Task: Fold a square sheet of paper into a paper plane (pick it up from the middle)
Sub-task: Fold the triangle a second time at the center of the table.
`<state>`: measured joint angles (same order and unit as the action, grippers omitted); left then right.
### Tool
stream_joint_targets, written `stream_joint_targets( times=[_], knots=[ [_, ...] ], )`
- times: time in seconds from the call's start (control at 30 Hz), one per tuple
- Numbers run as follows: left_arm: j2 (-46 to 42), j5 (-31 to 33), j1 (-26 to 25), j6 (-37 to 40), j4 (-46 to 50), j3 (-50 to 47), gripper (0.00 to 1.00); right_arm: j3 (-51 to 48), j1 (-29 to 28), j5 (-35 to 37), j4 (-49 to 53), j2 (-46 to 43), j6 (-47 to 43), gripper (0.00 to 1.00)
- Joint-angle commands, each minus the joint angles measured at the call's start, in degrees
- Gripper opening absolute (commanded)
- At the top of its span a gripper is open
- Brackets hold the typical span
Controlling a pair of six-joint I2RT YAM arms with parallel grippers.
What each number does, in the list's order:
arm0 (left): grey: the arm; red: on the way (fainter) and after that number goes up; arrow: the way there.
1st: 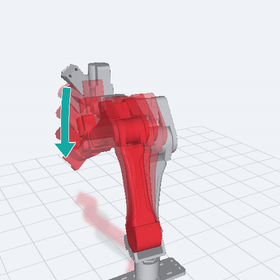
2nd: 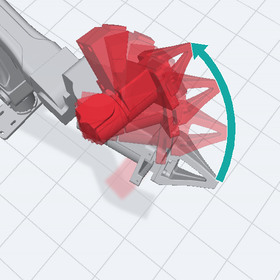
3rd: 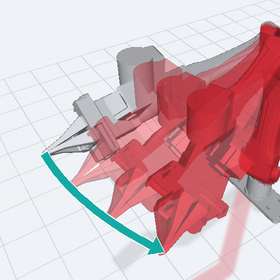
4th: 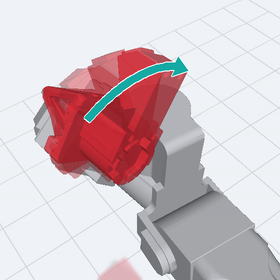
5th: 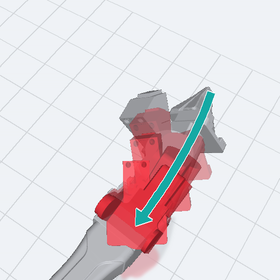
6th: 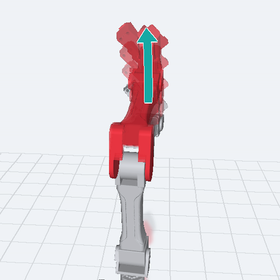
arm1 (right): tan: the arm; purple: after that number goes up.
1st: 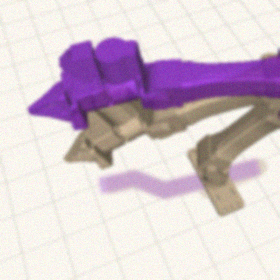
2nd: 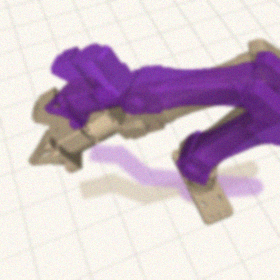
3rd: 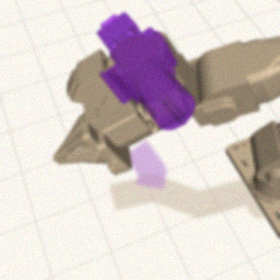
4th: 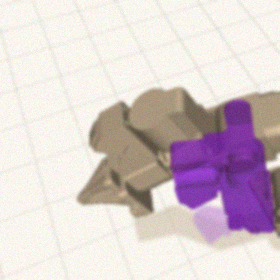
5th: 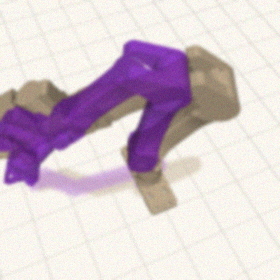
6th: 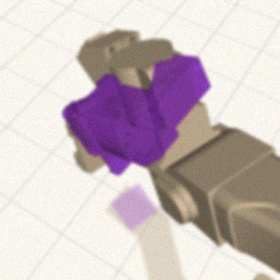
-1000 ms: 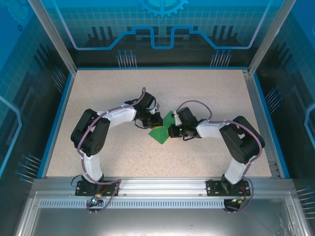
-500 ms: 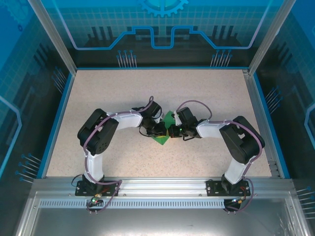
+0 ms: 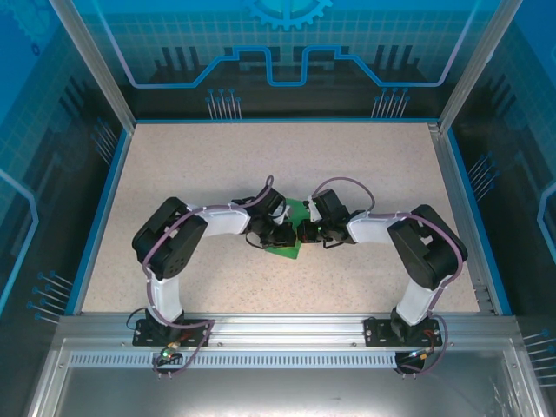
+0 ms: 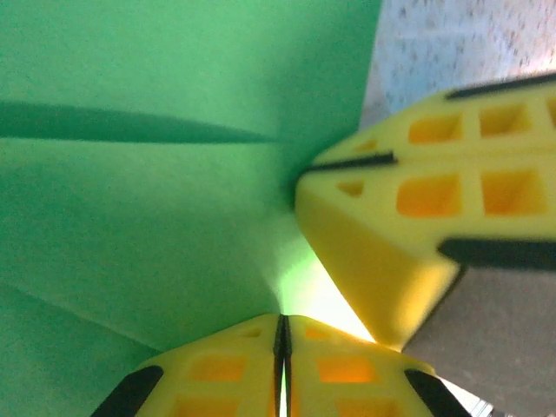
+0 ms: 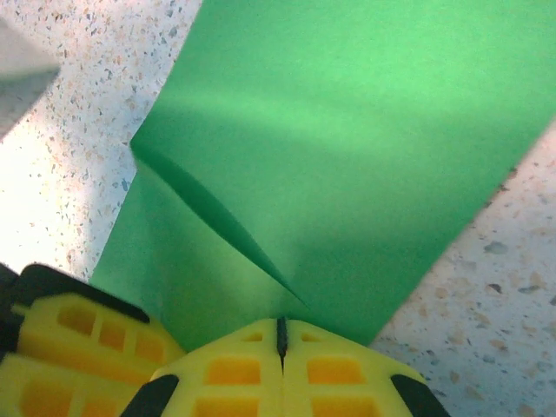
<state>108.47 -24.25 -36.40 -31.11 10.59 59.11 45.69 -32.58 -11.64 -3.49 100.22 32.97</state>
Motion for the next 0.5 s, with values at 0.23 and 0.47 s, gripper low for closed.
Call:
stream_joint_targets(
  times=[0.23,0.47],
  knots=[
    [-2.6,-0.6,-2.9,-0.8,1.9,-5.1,0.12,-2.4,1.2,3.1,5.9,3.6,0.7,0.00],
    [-2.3,0.2,-4.6,-1.8,1.1,-4.7,0.12,-2.6,1.2,3.2,6.0,3.3,0.5,0.00]
  ],
)
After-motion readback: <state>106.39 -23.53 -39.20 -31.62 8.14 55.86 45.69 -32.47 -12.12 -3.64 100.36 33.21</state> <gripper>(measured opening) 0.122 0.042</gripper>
